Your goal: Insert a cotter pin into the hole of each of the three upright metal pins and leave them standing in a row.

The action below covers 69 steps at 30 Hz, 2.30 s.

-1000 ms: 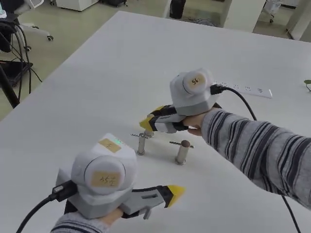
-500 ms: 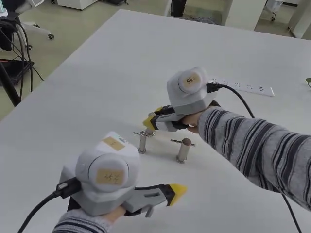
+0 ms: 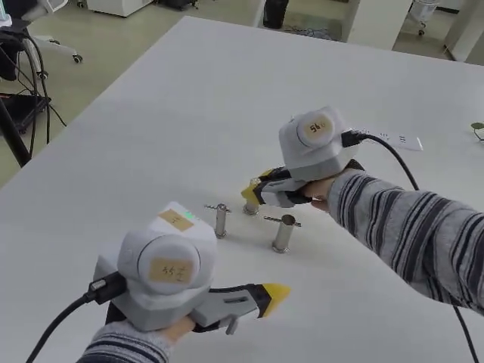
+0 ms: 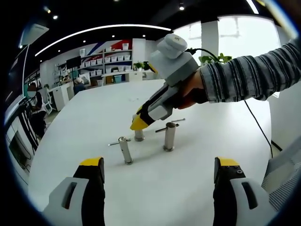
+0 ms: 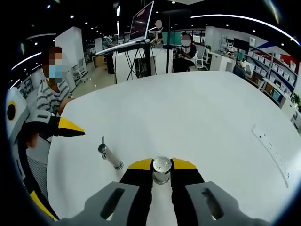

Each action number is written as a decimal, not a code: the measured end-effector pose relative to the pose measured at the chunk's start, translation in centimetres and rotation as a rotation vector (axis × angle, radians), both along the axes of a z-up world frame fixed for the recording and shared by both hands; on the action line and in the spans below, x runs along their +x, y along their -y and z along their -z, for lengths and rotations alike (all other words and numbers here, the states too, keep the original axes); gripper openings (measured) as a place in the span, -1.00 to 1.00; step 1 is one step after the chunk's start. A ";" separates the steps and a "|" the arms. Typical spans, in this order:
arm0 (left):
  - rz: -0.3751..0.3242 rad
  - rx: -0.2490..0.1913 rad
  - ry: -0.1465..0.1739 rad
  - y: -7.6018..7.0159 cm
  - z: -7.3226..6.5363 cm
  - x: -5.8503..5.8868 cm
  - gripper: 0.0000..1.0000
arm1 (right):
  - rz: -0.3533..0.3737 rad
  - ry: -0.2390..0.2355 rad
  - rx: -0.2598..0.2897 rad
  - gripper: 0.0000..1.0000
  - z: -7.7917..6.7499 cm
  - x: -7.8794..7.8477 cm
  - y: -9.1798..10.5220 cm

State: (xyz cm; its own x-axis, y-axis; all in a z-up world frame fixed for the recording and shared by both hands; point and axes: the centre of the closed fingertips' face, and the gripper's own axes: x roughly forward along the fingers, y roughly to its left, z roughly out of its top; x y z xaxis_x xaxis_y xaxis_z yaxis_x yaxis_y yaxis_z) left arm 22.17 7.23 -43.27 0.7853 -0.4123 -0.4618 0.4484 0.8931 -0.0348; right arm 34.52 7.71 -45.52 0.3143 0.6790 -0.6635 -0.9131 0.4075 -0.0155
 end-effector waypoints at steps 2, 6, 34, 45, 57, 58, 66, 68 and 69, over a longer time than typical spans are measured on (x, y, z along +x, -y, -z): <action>0.002 0.000 0.000 0.0 0.0 0.0 0.92 | 0.016 0.000 -0.002 -0.83 -0.2 -0.2 0.9; 0.003 0.005 -0.002 0.1 0.1 0.0 0.92 | 0.043 0.004 -0.020 -0.83 -0.3 -0.7 2.9; 0.022 -0.004 0.037 0.4 -0.5 0.2 0.97 | 0.160 0.026 -0.042 -0.83 -1.5 -4.4 12.0; 0.051 -0.005 0.041 1.1 -0.5 0.0 0.97 | 0.176 0.009 -0.025 -0.82 -1.5 -6.9 12.9; 0.057 -0.006 0.035 1.3 -0.5 -0.2 0.97 | 0.178 -0.019 -0.008 -0.82 -0.7 -9.3 11.9; 0.058 -0.005 0.035 1.3 -0.5 -0.2 0.97 | 0.176 -0.022 -0.008 -0.82 -0.5 -9.5 11.7; 0.054 -0.001 0.034 1.1 -0.4 -0.2 0.96 | 0.163 -0.016 -0.002 -0.82 -0.2 -10.0 10.7; 0.054 0.002 0.034 1.1 -0.4 -0.2 0.96 | 0.167 -0.009 0.006 -0.82 -0.2 -10.0 10.4; 0.053 0.001 0.034 1.0 -0.4 -0.2 0.96 | 0.162 -0.004 0.007 -0.82 -0.2 -10.0 10.3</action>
State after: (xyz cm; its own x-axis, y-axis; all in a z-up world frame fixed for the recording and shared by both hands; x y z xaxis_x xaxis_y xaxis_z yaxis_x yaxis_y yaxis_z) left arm 22.01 6.19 -42.84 0.7779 -0.4529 -0.4355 0.4958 0.8683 -0.0174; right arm 24.48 -2.55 -45.32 0.4179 0.6243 -0.6600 -0.8353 0.5498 -0.0087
